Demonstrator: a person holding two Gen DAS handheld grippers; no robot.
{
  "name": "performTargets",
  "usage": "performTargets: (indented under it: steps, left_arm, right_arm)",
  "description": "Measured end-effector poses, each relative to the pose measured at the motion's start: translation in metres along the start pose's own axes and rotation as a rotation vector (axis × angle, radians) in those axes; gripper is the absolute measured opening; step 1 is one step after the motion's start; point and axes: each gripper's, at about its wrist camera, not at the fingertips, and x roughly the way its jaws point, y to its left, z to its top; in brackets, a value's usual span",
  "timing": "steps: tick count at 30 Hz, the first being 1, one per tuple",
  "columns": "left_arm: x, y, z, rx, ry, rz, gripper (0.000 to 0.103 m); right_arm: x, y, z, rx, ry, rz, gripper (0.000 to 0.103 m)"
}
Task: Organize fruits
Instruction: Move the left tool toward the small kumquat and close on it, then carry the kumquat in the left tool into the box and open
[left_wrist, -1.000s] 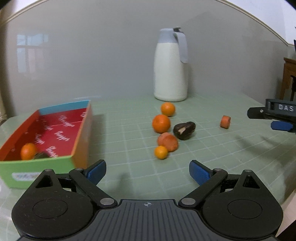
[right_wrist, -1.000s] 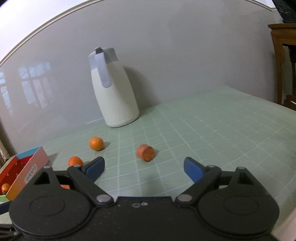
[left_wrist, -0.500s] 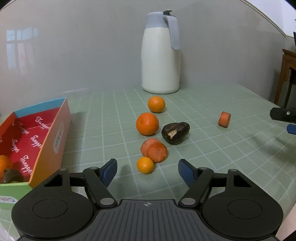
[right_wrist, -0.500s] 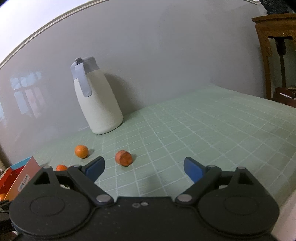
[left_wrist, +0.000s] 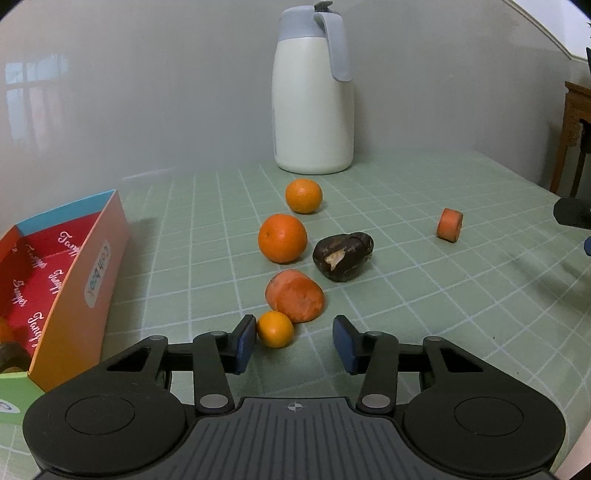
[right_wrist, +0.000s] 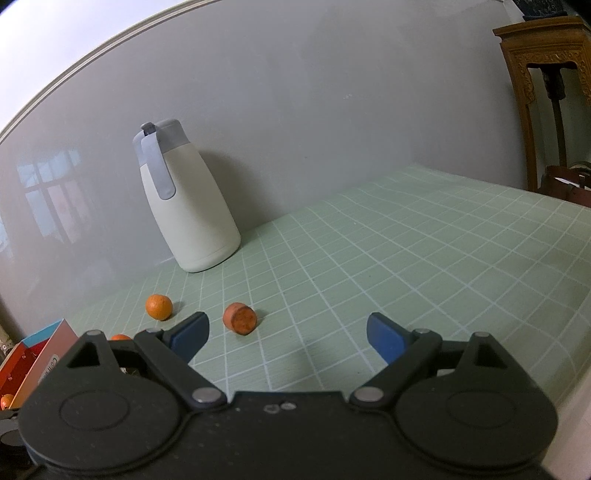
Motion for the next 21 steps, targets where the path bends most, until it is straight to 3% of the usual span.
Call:
performTargets:
  steps: [3,5,8,21]
  left_arm:
    - [0.0008,0.0014,-0.0007,-0.014,0.000,-0.004,0.042]
    - [0.0009,0.0006,-0.0009,-0.018,-0.003,-0.012,0.029]
    - [0.0006,-0.0023,-0.0013,-0.014,-0.007,-0.014,0.021]
    - [-0.0041,-0.0058,-0.0048,0.006,-0.025,0.000,0.021]
  right_arm:
    - [-0.0002,-0.0007,-0.0006,0.002,0.001,0.000,0.092]
    - [-0.0007,-0.0010,-0.0008,0.003,0.002,-0.001,0.092]
    - [0.0002,-0.0018,-0.0010,0.008,0.007,0.001,0.092]
    - [0.0012,0.0005,-0.0026,0.011,0.011,0.003,0.092]
